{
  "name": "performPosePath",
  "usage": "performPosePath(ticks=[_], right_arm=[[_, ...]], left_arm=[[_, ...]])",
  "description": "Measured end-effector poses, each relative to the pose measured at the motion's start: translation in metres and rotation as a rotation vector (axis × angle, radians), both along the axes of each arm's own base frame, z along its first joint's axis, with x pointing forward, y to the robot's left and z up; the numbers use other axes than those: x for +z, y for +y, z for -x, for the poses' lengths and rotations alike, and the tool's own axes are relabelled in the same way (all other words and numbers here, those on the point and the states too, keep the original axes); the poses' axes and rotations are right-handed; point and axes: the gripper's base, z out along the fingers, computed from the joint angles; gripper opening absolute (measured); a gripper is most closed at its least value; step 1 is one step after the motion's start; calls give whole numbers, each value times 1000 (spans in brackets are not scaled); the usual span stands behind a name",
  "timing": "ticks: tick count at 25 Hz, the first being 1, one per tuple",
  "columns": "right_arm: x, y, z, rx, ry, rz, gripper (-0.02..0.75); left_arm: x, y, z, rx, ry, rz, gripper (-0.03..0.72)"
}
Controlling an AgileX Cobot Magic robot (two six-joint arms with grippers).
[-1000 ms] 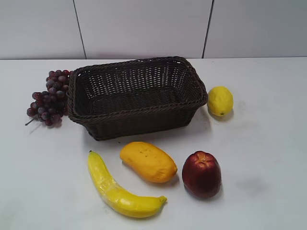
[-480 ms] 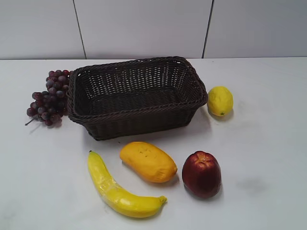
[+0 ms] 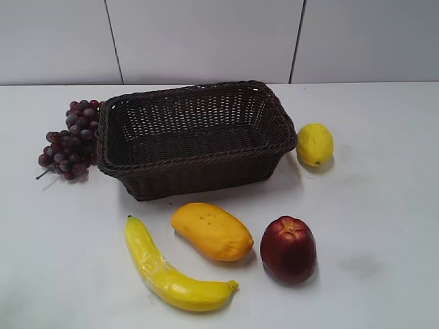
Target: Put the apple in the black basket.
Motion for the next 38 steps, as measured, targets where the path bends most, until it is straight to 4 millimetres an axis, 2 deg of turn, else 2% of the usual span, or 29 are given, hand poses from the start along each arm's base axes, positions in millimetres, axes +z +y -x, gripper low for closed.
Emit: performPosePath(ticks=[4, 7, 13, 17, 22, 28, 32, 38], right_arm=[[0, 0, 0, 1, 0, -1, 588], [0, 0, 0, 1, 0, -2, 588], [0, 0, 0, 2, 0, -2, 588], [0, 0, 0, 2, 0, -2, 588], [0, 0, 0, 2, 0, -1, 588], [0, 0, 0, 2, 0, -2, 588], [0, 0, 0, 2, 0, -2, 588], [0, 0, 0, 2, 0, -2, 588]], left_arm=[[-2, -11, -29, -92, 93, -44, 590], [-8, -29, -49, -197, 171, -104, 590], [-22, -84, -84, -361, 289, -246, 590], [-35, -131, -101, -458, 350, -327, 590], [-56, -192, -108, -593, 399, -404, 591], [-76, -255, -108, -705, 411, -462, 591], [-88, -292, -110, -762, 415, -507, 591], [-114, -335, -112, -815, 489, -539, 591]])
